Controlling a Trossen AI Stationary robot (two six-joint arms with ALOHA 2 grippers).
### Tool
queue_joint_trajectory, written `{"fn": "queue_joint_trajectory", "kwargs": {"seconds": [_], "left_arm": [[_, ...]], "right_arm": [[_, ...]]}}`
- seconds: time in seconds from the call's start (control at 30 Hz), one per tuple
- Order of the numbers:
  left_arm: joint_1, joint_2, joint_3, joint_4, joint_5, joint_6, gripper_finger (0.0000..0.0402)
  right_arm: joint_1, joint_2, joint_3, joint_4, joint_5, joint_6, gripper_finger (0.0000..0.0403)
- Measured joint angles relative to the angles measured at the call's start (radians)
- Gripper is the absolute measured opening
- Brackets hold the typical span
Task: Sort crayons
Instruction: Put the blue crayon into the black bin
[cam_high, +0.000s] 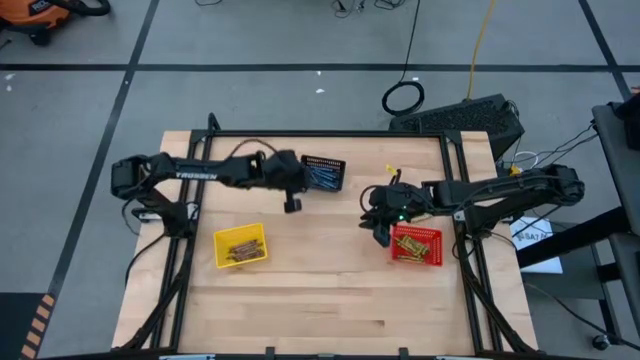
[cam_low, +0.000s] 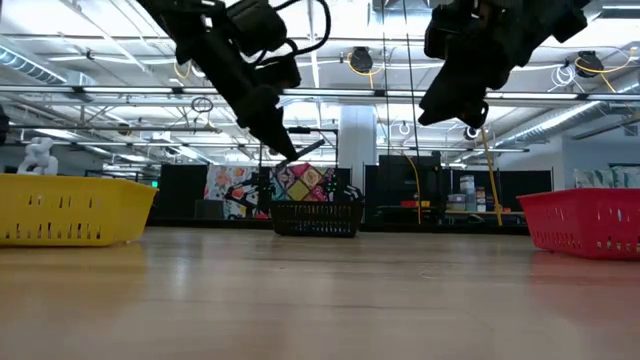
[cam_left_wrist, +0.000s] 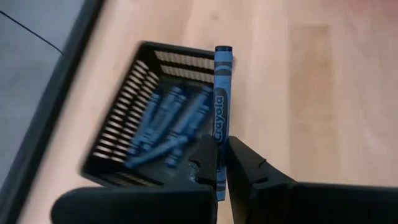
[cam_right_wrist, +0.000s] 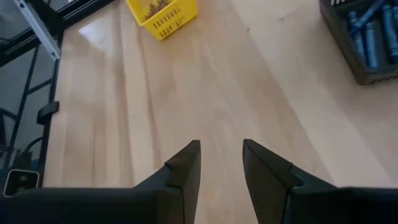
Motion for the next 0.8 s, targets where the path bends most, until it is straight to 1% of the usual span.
{"fn": "queue_joint_trajectory", "kwargs": {"seconds": [0.1,0.23,0.37,0.47,0.6,0.7,0.8], "left_arm": [[0.066,0.000,0.000,0.032,0.051,0.058,0.0008],[0.143,0.024,0.002,0.051,0.139,0.082,0.0008],[0.196,0.085,0.002,0.064,0.230,0.095,0.0008],[0.220,0.155,0.004,0.089,0.261,0.111,0.0008],[0.236,0.260,0.074,0.067,0.327,0.112,0.0008],[0.234,0.328,0.152,0.025,0.333,0.118,0.0008],[0.236,0.366,0.228,-0.038,0.326,0.120,0.0008]], "right_arm": [[-0.016,0.000,0.000,-0.001,-0.001,0.000,0.0107],[-0.042,0.000,0.000,-0.003,-0.001,0.024,0.0107],[-0.074,0.000,0.000,-0.040,-0.001,0.095,0.0107],[-0.094,0.000,0.000,-0.096,-0.001,0.157,0.0107],[-0.110,0.000,0.000,-0.142,-0.002,0.201,0.0107],[-0.116,0.000,0.000,-0.144,-0.005,0.203,0.0107],[-0.116,0.000,0.000,-0.144,-0.006,0.202,0.0107]]}}
